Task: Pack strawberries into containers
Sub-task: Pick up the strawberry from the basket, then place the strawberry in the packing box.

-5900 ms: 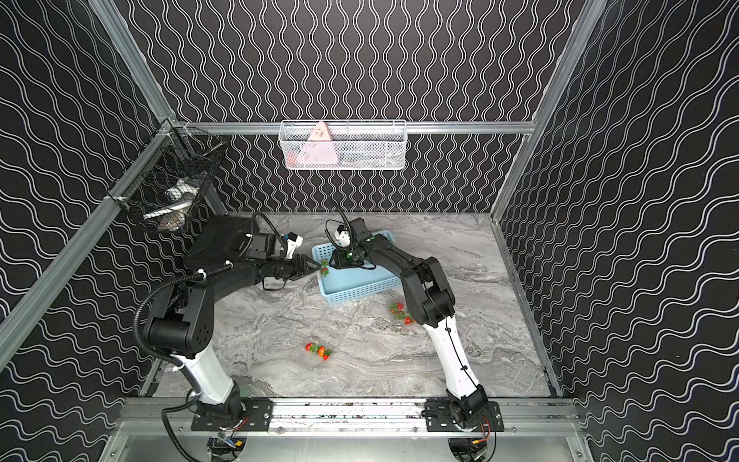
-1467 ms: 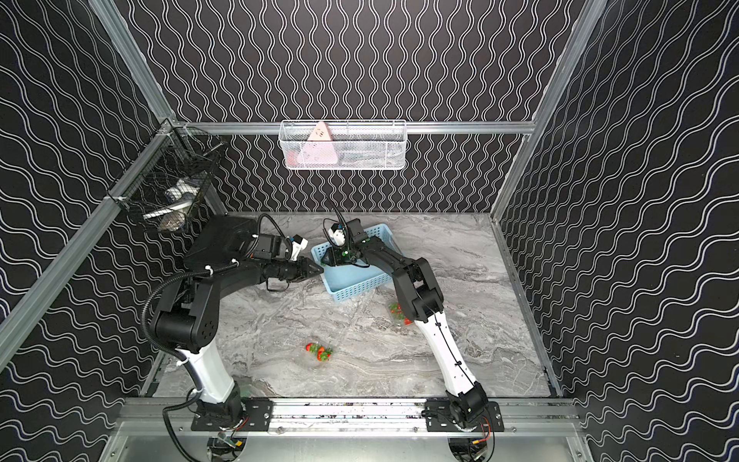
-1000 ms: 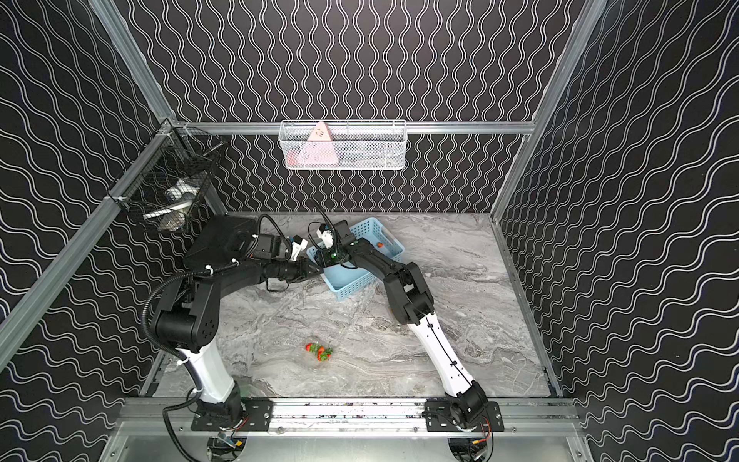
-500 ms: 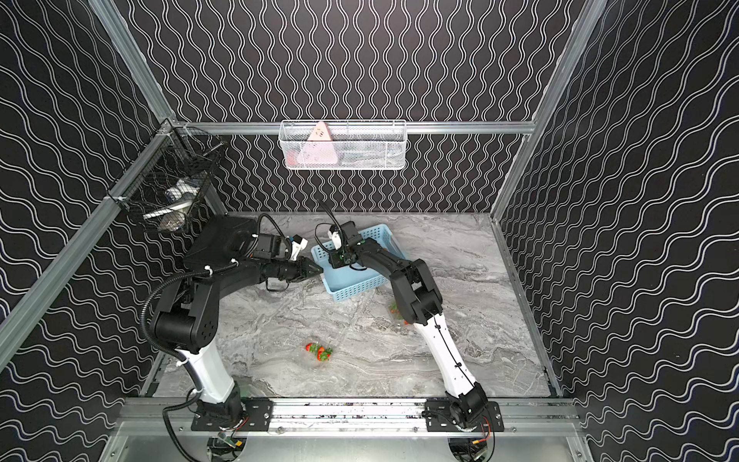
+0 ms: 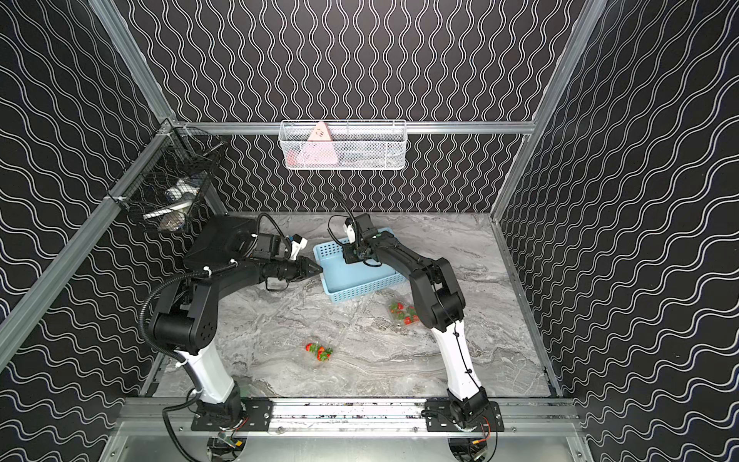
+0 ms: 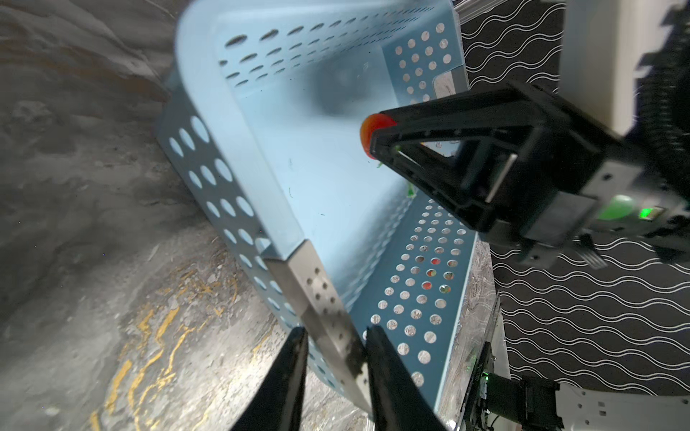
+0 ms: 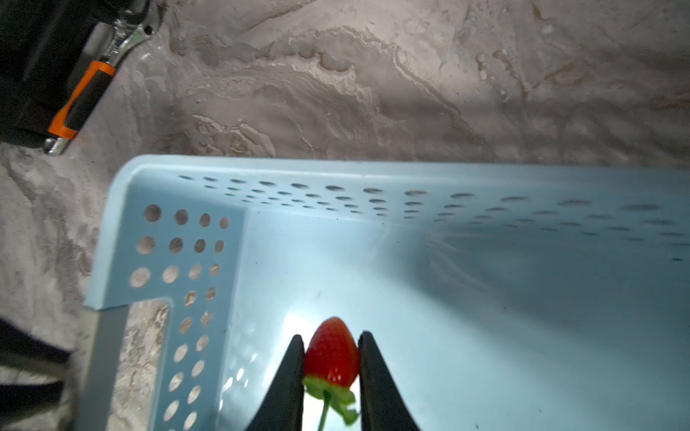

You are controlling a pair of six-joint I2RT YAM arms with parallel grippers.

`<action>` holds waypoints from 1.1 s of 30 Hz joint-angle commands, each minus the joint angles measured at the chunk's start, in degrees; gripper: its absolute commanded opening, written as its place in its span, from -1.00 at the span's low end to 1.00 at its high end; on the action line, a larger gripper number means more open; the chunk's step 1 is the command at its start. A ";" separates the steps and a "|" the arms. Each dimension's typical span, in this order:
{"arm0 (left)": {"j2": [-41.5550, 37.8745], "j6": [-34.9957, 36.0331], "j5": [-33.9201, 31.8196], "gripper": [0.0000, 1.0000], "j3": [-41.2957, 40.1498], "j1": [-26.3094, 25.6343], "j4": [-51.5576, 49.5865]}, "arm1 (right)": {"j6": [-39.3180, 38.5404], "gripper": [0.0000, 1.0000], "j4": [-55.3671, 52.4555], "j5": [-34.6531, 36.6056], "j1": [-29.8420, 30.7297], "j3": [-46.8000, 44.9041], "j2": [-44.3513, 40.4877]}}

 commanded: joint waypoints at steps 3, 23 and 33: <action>-0.65 0.46 0.40 -0.36 0.07 -0.04 0.87 | 0.93 -0.59 0.55 -6.58 2.18 -9.36 -12.97; -0.90 -0.24 0.88 -0.34 -0.27 -0.04 1.82 | 11.32 -0.49 2.14 -13.80 29.15 -34.06 -23.30; -1.17 -0.47 1.22 -0.34 -0.36 -0.04 2.17 | 11.08 -0.03 -1.99 -7.53 30.68 -32.01 -22.41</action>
